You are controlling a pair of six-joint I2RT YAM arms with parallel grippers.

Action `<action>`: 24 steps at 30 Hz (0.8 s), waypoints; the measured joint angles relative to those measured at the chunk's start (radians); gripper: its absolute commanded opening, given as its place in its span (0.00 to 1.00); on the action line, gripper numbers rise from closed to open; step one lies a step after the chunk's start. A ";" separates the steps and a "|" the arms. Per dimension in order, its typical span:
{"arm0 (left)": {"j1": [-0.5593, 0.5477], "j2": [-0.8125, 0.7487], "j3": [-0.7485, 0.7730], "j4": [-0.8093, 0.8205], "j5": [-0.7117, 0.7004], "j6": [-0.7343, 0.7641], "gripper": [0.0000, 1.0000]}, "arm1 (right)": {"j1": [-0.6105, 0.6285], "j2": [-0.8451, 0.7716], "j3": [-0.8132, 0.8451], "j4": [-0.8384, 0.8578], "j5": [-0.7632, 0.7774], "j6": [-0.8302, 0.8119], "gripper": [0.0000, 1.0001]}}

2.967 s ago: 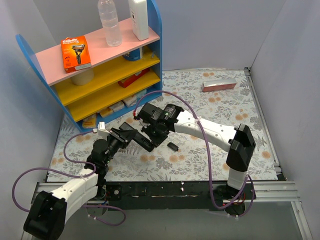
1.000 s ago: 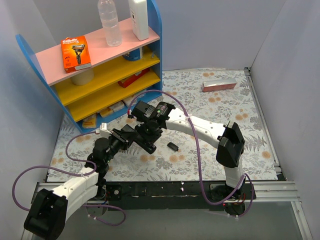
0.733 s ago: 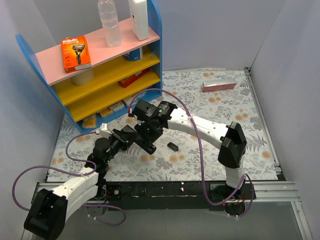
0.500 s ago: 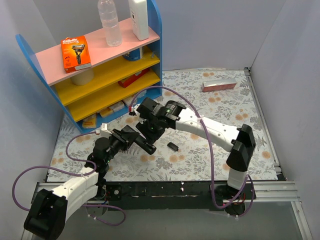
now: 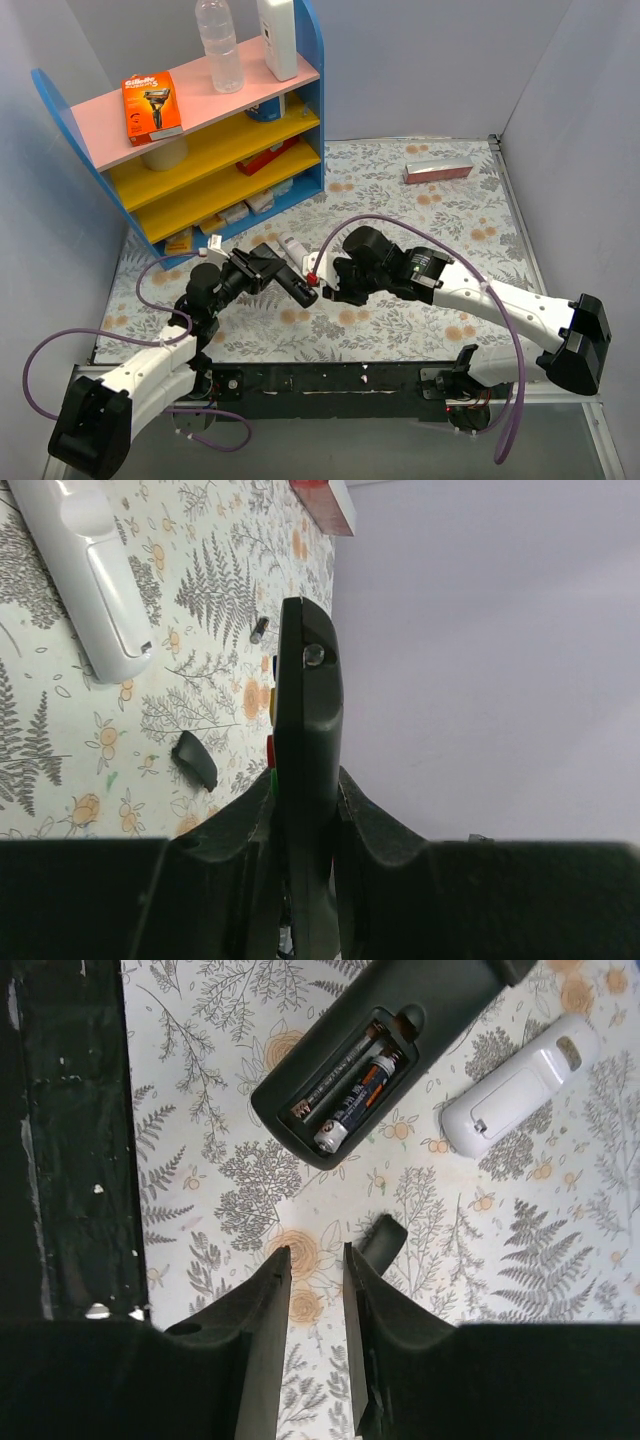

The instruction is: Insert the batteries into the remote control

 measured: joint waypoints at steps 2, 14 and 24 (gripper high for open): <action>0.000 0.006 0.023 -0.019 0.016 0.000 0.00 | 0.000 -0.013 -0.028 0.029 -0.019 -0.072 0.35; 0.000 0.045 0.119 -0.097 0.100 0.026 0.00 | 0.000 -0.043 -0.037 0.140 -0.127 -0.282 0.32; 0.001 0.085 0.153 -0.119 0.130 0.050 0.00 | 0.000 -0.044 -0.037 0.140 -0.184 -0.308 0.29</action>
